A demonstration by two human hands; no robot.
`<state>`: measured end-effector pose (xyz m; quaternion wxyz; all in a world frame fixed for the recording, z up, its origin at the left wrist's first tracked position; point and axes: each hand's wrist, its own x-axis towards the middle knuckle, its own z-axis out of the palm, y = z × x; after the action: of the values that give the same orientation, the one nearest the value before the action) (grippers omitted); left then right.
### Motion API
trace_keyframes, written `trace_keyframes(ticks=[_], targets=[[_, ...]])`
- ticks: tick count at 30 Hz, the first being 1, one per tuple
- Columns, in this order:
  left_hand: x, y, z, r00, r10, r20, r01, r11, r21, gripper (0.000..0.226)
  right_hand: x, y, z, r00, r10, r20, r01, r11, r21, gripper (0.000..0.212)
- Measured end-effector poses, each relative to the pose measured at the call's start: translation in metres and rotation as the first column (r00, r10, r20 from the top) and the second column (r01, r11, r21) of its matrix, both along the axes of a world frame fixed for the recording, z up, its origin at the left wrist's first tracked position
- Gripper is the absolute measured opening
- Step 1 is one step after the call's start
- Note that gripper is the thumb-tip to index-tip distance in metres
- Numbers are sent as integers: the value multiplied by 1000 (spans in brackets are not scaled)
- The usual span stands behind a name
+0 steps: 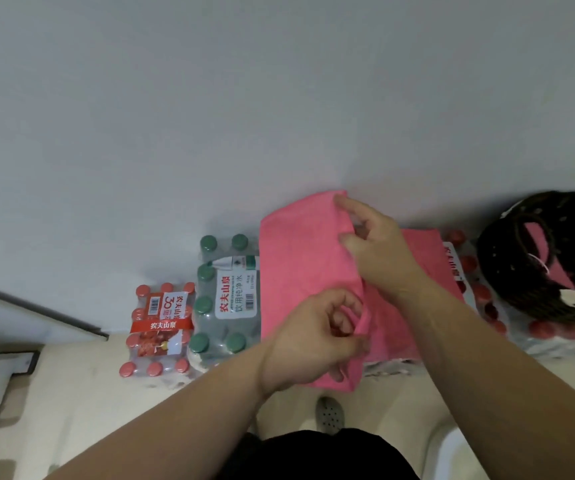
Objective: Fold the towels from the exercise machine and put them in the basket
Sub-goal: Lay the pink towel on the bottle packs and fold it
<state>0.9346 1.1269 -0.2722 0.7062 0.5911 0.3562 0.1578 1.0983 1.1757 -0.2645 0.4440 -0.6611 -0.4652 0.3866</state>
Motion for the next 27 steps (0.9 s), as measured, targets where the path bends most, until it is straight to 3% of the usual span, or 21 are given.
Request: trace_keyframes(ticks=[4, 10, 15, 19, 23, 27], targets=[[65, -13, -16, 994, -36, -100, 36, 999, 1, 24, 63, -17, -17, 998, -49, 45, 54, 992, -111, 65], [107, -21, -56, 938, -16, -347, 28, 999, 28, 21, 100, -25, -61, 929, 246, 277, -128, 915, -383, 76], [110, -23, -50, 915, 67, -398, -45, 997, 63, 17, 108, -22, -59, 906, 314, 284, -207, 914, -349, 77], [122, -25, -23, 944, 94, -316, -83, 995, 48, 21, 124, -26, -42, 934, 279, 224, -225, 945, -238, 78], [155, -32, -13, 970, 38, -240, -27, 998, 48, 26, 159, -30, -35, 940, 218, 263, -178, 970, -167, 80], [193, -35, -27, 959, -48, -278, 58, 998, 28, 29, 191, -41, -40, 906, 207, 370, -111, 958, -264, 77]])
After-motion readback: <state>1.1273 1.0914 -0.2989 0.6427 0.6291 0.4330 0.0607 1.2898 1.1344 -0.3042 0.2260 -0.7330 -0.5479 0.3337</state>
